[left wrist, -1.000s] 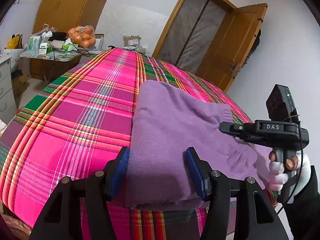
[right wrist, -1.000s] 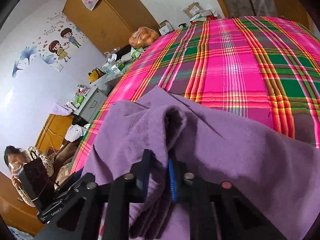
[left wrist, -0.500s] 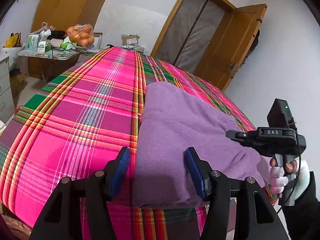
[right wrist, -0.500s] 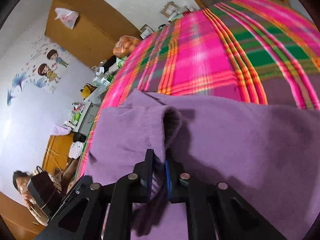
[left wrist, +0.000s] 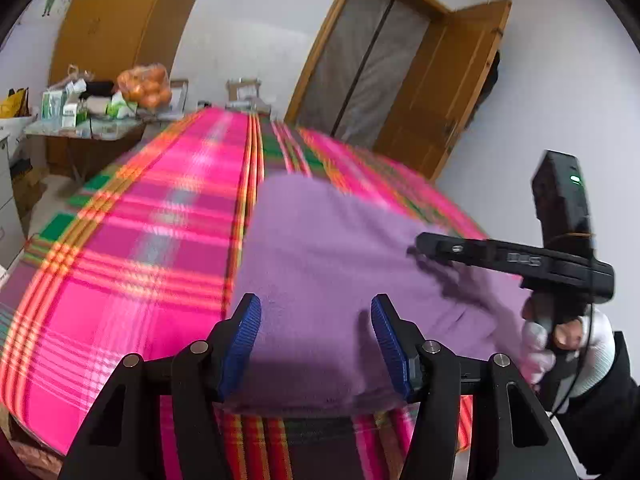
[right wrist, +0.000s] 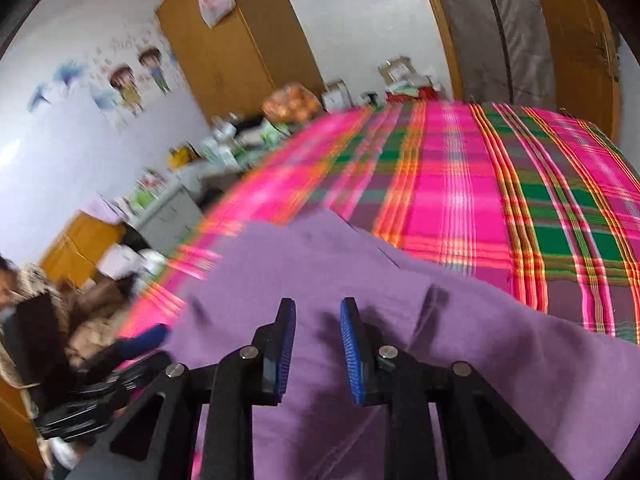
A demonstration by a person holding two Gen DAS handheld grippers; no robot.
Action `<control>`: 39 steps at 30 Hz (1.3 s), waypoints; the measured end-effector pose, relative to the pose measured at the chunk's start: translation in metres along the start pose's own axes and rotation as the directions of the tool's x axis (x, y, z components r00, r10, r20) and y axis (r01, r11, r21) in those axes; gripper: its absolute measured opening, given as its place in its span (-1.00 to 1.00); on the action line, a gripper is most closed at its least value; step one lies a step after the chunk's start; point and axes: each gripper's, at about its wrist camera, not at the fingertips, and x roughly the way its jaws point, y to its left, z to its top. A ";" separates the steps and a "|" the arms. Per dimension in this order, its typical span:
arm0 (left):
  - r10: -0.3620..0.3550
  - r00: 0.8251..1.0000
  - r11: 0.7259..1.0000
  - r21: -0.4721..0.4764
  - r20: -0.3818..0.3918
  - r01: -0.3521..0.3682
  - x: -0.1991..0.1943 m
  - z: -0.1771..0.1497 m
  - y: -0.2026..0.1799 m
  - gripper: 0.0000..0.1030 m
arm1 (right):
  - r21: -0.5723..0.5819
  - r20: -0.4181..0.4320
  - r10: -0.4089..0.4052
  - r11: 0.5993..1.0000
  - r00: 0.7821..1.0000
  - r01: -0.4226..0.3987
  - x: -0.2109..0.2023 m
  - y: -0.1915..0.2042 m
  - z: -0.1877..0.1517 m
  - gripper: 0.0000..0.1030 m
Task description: Fold clothes
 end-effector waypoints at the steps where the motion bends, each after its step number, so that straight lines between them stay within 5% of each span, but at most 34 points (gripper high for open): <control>1: 0.007 1.000 1.000 0.009 -0.003 -0.007 0.001 -0.002 -0.001 0.16 | 0.033 -0.018 -0.005 0.999 1.000 0.006 0.006 -0.009 -0.003 -0.68; 4: 0.017 1.000 0.999 0.035 0.010 -0.017 0.000 -0.005 -0.005 0.16 | 0.081 -0.018 0.005 0.997 1.000 -0.004 0.003 -0.017 -0.002 -0.82; 11: 0.015 0.999 1.000 -0.028 0.029 -0.014 -0.005 0.000 0.009 0.16 | -0.035 0.019 0.093 0.995 0.995 -0.092 -0.014 0.037 0.025 -0.74; 15: 0.034 0.999 0.999 -0.042 0.022 -0.033 -0.003 -0.002 0.016 0.15 | -0.040 -0.035 0.139 0.989 0.990 -0.140 0.019 0.061 0.041 -0.74; 18: 0.037 0.999 0.998 -0.042 0.018 -0.036 -0.001 -0.004 0.018 0.16 | -0.005 -0.073 0.050 0.999 0.996 -0.051 0.045 0.049 0.034 -0.74; 22: 0.026 0.999 0.999 -0.046 0.026 -0.025 -0.003 -0.006 0.022 0.15 | 0.139 -0.102 0.062 0.989 0.993 -0.047 0.051 0.017 0.025 -0.92; 29: 0.107 0.992 0.991 -0.090 0.068 -0.100 -0.018 0.000 0.032 0.15 | -0.014 -0.037 0.132 0.991 0.990 -0.133 0.013 0.072 0.054 -0.74; 36: 0.212 0.977 0.976 -0.049 0.034 -0.210 -0.014 -0.006 0.031 0.11 | 0.094 -0.110 0.138 0.987 0.984 -0.128 0.076 0.064 0.058 -0.73; 39: 0.228 0.973 0.974 -0.025 0.046 -0.227 -0.013 -0.010 0.026 0.11 | 0.146 -0.144 0.140 0.982 0.980 -0.119 0.105 0.059 0.059 -0.98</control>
